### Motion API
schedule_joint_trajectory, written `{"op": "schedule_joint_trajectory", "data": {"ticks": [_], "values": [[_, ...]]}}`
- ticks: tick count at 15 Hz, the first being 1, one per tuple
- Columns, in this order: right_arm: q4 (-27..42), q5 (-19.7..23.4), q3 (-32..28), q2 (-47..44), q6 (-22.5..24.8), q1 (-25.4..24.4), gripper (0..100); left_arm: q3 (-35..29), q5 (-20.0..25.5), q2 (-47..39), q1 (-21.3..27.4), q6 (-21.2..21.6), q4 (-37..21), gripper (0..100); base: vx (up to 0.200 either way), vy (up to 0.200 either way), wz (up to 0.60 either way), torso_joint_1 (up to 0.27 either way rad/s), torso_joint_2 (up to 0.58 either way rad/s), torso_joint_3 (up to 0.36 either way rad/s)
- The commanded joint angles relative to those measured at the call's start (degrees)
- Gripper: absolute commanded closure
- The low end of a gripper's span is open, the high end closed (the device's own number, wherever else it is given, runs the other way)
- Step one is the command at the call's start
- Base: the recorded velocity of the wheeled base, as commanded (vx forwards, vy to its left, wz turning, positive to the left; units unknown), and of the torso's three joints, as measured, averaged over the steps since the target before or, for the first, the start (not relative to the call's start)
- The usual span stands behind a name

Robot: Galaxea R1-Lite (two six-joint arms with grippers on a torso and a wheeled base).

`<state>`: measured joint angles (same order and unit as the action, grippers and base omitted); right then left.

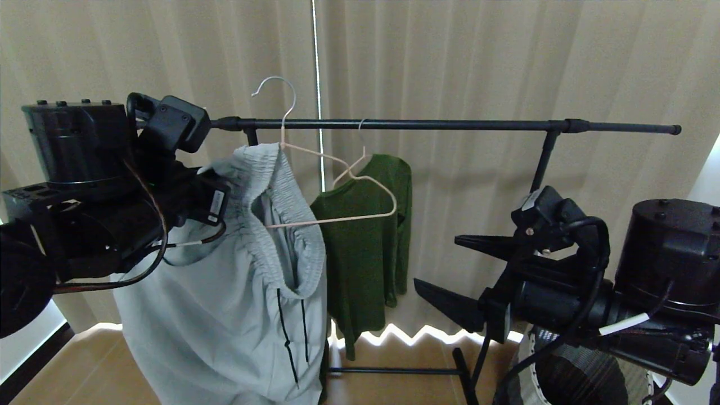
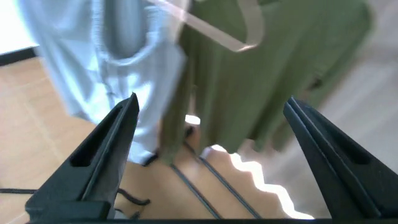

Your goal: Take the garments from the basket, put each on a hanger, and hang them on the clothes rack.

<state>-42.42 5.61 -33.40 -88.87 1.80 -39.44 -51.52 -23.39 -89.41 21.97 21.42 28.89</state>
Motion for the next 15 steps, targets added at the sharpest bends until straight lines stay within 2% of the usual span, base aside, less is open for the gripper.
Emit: {"op": "schedule_joint_trajectory", "data": {"ticks": [1, 4, 9, 15], "values": [[-3.19, -2.80, -1.23, -5.26, -1.72, -3.37, 0, -1.92, 0.01, -0.86, 4.40, -3.40, 0.02, 100, 0.000, 0.000, 0.00, 0.000, 0.00, 0.000], [-8.03, -7.63, -6.41, -12.12, -1.72, -3.54, 0, -3.06, 0.19, -0.51, 6.77, -4.63, 0.20, 100, 0.000, 0.000, 0.00, 0.000, 0.00, 0.000], [-8.73, -10.79, -13.09, -19.15, -1.80, -3.37, 0, -3.06, 0.72, 2.31, 10.55, -6.13, 0.29, 100, 0.000, 0.000, 0.00, 0.000, 0.00, 0.000], [-11.89, -12.02, -10.98, -20.99, -1.80, -1.52, 0, -3.24, 0.63, 2.92, 11.61, -5.77, 0.55, 100, 0.000, 0.000, 0.00, 0.000, 0.00, 0.000]]}}
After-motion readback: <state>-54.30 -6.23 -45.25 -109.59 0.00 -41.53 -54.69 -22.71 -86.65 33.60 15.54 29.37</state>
